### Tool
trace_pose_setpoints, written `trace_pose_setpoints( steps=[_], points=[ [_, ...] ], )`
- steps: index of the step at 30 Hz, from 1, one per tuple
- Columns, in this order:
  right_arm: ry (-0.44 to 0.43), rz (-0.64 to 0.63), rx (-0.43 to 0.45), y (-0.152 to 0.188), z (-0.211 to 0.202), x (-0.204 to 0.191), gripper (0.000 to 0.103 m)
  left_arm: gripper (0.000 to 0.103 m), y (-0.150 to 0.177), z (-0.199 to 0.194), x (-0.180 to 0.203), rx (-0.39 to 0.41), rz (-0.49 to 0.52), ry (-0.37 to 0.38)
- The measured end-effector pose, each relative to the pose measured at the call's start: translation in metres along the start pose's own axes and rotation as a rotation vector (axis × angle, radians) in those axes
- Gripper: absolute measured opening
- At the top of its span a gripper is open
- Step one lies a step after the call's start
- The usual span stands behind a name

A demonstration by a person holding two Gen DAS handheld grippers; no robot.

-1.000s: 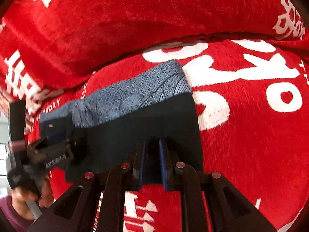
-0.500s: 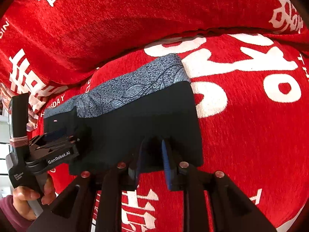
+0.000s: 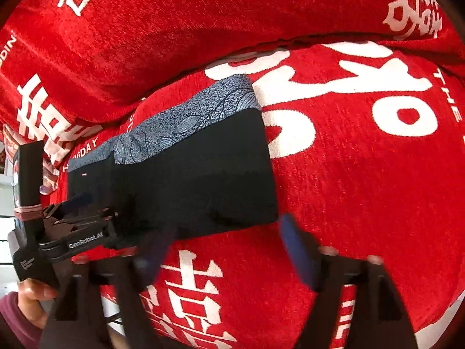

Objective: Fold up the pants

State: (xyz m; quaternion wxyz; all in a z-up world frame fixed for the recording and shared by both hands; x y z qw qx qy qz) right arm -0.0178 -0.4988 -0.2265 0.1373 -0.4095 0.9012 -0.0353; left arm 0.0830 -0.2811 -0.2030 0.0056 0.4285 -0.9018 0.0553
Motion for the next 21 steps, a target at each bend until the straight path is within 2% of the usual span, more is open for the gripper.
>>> trace_pose_setpoints(
  steps=[1, 5, 9, 15, 21],
  points=[
    [0.003, -0.002, 0.009, 0.001, -0.002, 0.0, 0.084, 0.103, 0.002, -0.002, 0.002, -0.004, -0.001, -0.001],
    [0.017, -0.003, 0.02, 0.005, -0.004, 0.004, 0.103, 0.103, 0.01, -0.004, 0.005, -0.009, -0.006, -0.002],
    [0.02, -0.017, 0.019, 0.009, -0.008, 0.005, 0.103, 0.103, 0.019, -0.004, 0.004, -0.021, -0.016, -0.005],
    [0.001, -0.012, -0.051, 0.02, -0.006, 0.009, 0.103, 0.103, 0.038, -0.004, -0.004, -0.055, -0.037, 0.01],
    [0.013, -0.012, -0.101, 0.032, -0.001, 0.013, 0.103, 0.103, 0.054, -0.007, -0.019, -0.064, -0.086, -0.016]
  ],
)
Point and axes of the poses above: each gripper's, at about its wrist camera, not at the fingertips, and z roughly the way its jaws point, x to its right, y to its underside, the point moved 2 cm from there along z, roughly the way its jaws point, and after that the axes turned 9 degrees about y, right-handed, at the moved point
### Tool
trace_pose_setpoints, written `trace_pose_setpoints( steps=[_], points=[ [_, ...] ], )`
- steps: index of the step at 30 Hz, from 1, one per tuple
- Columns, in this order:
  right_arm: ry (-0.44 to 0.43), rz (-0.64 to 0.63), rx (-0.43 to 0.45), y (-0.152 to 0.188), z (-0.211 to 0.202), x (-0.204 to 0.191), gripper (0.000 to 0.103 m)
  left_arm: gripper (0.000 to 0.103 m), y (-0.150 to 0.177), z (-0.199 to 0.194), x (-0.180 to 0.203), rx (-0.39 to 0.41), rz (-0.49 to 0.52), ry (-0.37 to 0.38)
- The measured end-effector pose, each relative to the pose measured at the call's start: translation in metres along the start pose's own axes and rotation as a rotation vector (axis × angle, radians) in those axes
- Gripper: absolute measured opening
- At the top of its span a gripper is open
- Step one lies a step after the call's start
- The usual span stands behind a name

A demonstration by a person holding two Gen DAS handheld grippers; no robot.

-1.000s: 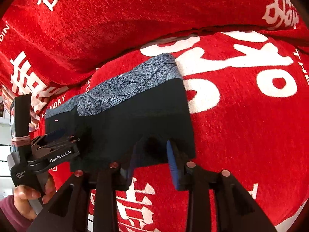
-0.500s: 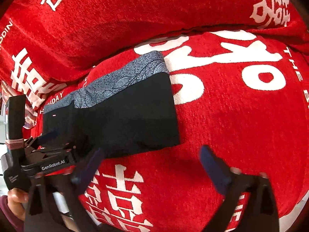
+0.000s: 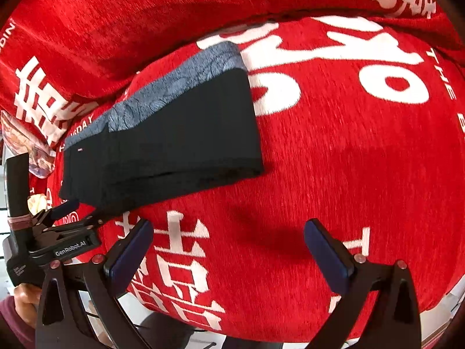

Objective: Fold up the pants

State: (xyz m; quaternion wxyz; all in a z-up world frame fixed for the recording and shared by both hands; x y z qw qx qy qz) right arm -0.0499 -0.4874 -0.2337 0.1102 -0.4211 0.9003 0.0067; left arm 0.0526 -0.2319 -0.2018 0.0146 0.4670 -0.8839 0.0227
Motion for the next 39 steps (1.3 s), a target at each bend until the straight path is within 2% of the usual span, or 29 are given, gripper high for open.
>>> trace_pose_setpoints(
  steps=[5, 11, 17, 22, 26, 29, 31, 33, 36, 39],
  points=[
    [0.037, -0.002, -0.013, 0.004, 0.003, -0.001, 0.103, 0.103, 0.006, 0.003, -0.018, 0.007, -0.034, 0.012],
    [0.067, 0.011, 0.052, 0.005, -0.005, -0.023, 0.103, 0.103, 0.007, 0.009, -0.052, 0.016, -0.035, 0.039],
    [0.018, -0.029, 0.117, -0.003, -0.006, -0.088, 0.103, 0.103, 0.01, 0.0, -0.108, 0.048, -0.04, 0.06],
    [-0.073, -0.064, 0.179, -0.044, 0.01, -0.159, 0.103, 0.103, 0.012, -0.004, -0.153, 0.081, -0.063, 0.049],
    [-0.067, -0.093, 0.205, -0.078, 0.031, -0.201, 0.103, 0.103, 0.019, 0.007, -0.188, 0.067, -0.135, 0.055],
    [-0.04, -0.133, 0.179, -0.091, 0.056, -0.224, 0.103, 0.103, 0.033, 0.016, -0.207, 0.049, -0.191, 0.064],
    [-0.046, -0.139, 0.102, -0.086, 0.076, -0.235, 0.103, 0.103, 0.038, 0.019, -0.215, 0.039, -0.215, 0.068],
    [-0.111, -0.151, 0.031, -0.068, 0.086, -0.246, 0.103, 0.103, 0.043, 0.021, -0.223, 0.03, -0.231, 0.072],
    [-0.067, -0.239, 0.044, -0.039, 0.076, -0.263, 0.103, 0.103, 0.045, 0.021, -0.23, 0.03, -0.24, 0.074],
    [-0.052, -0.245, 0.038, -0.022, 0.063, -0.26, 0.103, 0.103, 0.041, 0.02, -0.234, 0.039, -0.243, 0.075]
  ],
)
Point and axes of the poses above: each gripper's, at about its wrist camera, not at the fingertips, and z roughly the way its jaws point, x to its right, y to its underside, the point moved 2 cm from there along z, roughly the way its jaws point, and after that the axes turned 9 degrees about y, right-handed, at the moved point
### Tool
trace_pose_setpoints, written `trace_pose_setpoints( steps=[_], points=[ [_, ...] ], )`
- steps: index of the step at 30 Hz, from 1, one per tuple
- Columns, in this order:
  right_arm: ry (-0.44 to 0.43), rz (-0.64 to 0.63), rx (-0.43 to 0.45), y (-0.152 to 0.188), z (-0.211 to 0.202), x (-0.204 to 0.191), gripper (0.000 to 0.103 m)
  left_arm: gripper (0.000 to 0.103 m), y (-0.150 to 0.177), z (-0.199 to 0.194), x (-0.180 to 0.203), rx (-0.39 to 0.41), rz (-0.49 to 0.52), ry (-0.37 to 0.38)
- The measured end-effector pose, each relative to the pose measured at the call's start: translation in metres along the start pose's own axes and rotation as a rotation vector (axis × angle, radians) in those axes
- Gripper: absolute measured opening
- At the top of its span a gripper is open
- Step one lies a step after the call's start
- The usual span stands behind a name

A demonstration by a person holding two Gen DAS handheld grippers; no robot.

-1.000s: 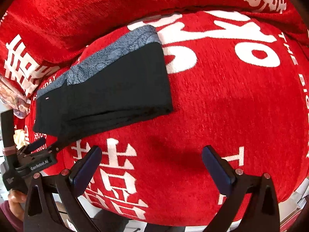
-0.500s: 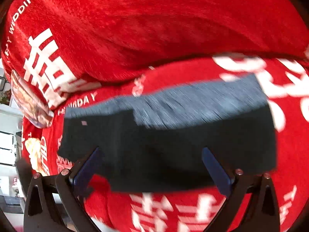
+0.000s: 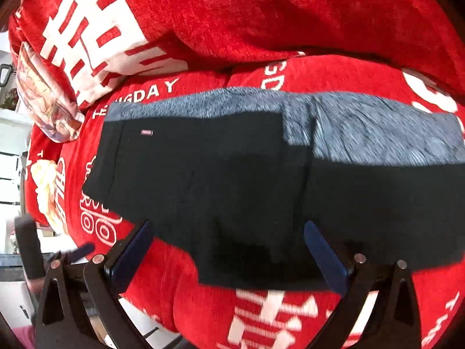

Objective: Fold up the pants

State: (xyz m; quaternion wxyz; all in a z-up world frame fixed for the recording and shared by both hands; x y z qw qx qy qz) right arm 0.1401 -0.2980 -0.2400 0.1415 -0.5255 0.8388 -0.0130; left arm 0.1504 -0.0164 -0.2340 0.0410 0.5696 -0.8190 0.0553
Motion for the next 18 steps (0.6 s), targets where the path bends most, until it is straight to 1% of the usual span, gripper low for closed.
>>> trace_pose_setpoints(
  steps=[6, 9, 12, 14, 18],
  points=[
    [0.021, 0.12, -0.045, 0.023, -0.018, 0.036, 0.103, 0.103, -0.01, 0.002, 0.002, -0.002, 0.006, 0.02],
    [0.004, 0.167, -0.064, 0.04, -0.02, 0.045, 0.103, 0.103, -0.017, 0.001, 0.009, -0.008, 0.032, 0.029],
    [-0.035, 0.229, -0.087, 0.063, -0.02, 0.055, 0.103, 0.103, -0.019, 0.001, 0.017, -0.018, 0.065, 0.03],
    [-0.055, 0.271, -0.109, 0.074, -0.019, 0.06, 0.103, 0.103, -0.027, 0.001, 0.021, -0.032, 0.089, 0.022],
    [-0.052, 0.325, -0.121, 0.089, -0.02, 0.068, 0.103, 0.103, -0.03, 0.003, 0.033, -0.043, 0.133, 0.015]
  ],
)
Point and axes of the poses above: each gripper's, at about its wrist camera, not at the fingertips, and z roughly the way its jaws point, x to its right, y to its underside, the point moved 2 cm from there along z, roughly the way its jaws point, and after that the axes turned 9 degrees about y, right-handed, at the moved point
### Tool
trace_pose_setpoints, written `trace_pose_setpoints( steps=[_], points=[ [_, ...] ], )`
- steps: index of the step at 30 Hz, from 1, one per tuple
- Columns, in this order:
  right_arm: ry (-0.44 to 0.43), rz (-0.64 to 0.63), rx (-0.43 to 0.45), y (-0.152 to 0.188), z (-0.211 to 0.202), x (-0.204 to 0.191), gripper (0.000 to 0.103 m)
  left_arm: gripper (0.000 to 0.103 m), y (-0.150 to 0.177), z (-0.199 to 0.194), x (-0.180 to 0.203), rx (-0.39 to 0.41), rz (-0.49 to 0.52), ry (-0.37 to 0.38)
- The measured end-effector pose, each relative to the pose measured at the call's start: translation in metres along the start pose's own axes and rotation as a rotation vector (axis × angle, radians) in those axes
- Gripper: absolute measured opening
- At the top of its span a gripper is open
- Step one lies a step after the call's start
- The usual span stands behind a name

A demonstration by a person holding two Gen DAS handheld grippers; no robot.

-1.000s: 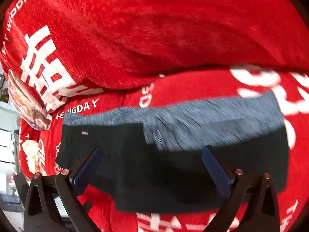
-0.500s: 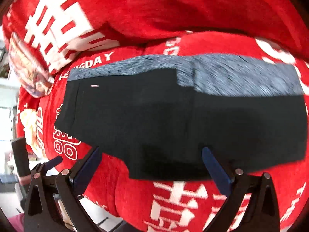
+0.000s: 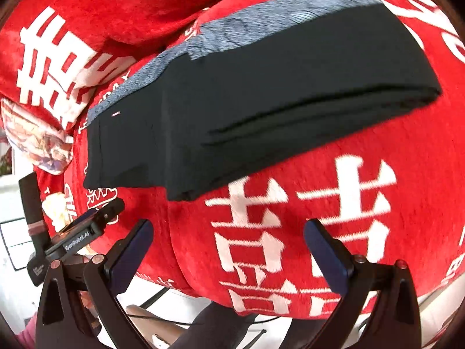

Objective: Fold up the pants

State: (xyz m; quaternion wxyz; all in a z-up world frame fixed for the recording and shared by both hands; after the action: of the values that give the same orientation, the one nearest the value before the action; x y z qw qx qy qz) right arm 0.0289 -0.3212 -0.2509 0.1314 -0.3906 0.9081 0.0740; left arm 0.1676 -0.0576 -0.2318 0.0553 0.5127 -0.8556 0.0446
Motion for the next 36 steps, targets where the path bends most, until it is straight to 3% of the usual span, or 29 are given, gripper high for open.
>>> trace_pose_setpoints(
  steps=[6, 14, 20, 29, 36],
  points=[
    [-0.021, 0.024, 0.046, 0.005, -0.013, 0.01, 0.103, 0.103, -0.014, 0.008, 0.007, -0.019, 0.026, 0.017],
    [-0.003, -0.017, 0.104, -0.002, -0.029, 0.002, 0.103, 0.103, -0.008, 0.023, 0.001, -0.025, 0.011, 0.025],
    [0.018, -0.072, 0.033, -0.009, -0.019, -0.02, 0.103, 0.103, -0.006, 0.025, -0.024, -0.018, -0.068, 0.052],
    [0.098, -0.197, 0.005, -0.005, 0.008, -0.06, 0.103, 0.103, -0.011, 0.014, -0.083, 0.073, -0.273, 0.226],
    [0.161, -0.316, 0.033, -0.01, 0.011, -0.089, 0.103, 0.103, -0.018, 0.009, -0.126, 0.156, -0.411, 0.379]
  ],
)
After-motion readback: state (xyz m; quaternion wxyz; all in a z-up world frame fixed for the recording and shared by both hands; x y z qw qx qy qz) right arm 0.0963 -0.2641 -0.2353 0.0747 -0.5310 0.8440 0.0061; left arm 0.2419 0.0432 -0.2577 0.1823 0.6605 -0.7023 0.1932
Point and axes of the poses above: each gripper's, at about its wrist camera, not at the fingertips, and z roughly the way its jaws point, x to its right, y to its underside, the point moved 2 cm from there along z, roughly the way its jaws point, and after that the axes turned 9 degrees about y, right-handed, at the moved point
